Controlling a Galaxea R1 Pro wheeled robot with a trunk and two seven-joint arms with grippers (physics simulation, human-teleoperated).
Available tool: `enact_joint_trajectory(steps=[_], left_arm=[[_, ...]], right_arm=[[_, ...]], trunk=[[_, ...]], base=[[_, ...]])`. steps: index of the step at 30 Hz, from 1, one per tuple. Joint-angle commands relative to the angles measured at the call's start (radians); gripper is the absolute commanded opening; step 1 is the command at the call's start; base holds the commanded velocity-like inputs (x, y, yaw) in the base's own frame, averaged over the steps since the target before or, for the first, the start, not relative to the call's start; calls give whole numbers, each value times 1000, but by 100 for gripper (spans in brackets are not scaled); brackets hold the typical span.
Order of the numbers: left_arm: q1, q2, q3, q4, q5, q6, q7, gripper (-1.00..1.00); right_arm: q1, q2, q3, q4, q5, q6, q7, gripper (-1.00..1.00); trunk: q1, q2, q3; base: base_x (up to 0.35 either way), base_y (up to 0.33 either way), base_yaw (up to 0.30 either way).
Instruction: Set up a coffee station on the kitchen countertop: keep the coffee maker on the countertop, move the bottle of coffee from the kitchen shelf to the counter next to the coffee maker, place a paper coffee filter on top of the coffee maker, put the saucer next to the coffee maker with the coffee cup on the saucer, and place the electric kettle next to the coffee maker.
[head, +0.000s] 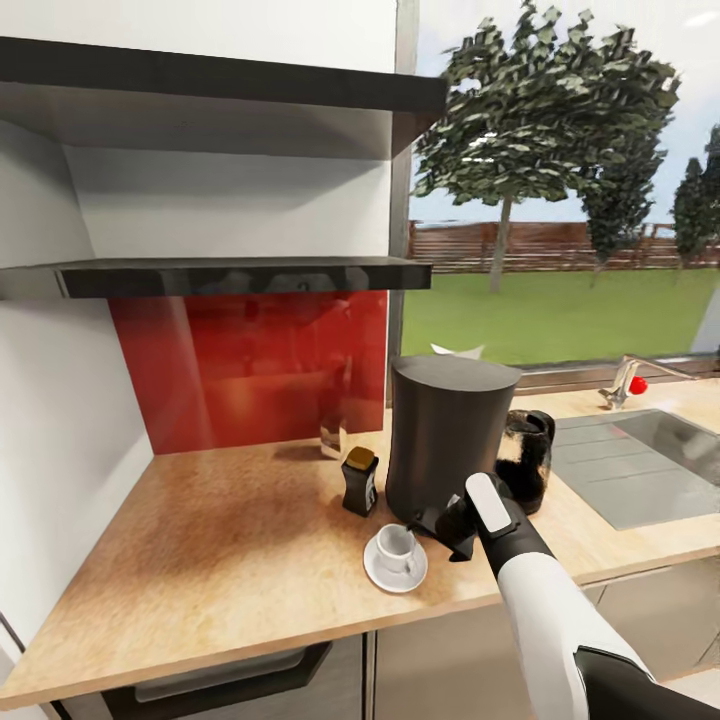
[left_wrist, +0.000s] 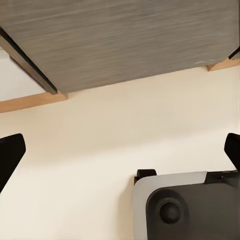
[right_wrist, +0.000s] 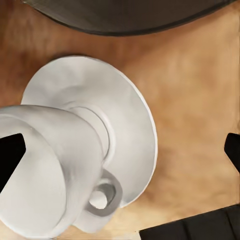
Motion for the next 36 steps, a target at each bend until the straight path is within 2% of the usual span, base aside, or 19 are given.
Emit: enact_joint_trajectory(steps=[1, 20, 36], left_arm=[[0, 0, 8, 1, -2, -1, -8, 100], [0, 0, 8, 1, -2, -1, -8, 100], [0, 0, 8, 2, -2, -1, -8, 100]], right_arm=[[0, 1, -4, -1, -9, 1, -10, 100], [0, 1, -4, 2, -9, 1, -10, 100], [0, 1, -4, 3, -9, 1, -10, 100]], trunk=[[0, -1, 1], [0, -1, 29], [0, -1, 53]], base=[[0, 0, -127], [-5, -1, -126], [-255, -136, -126]])
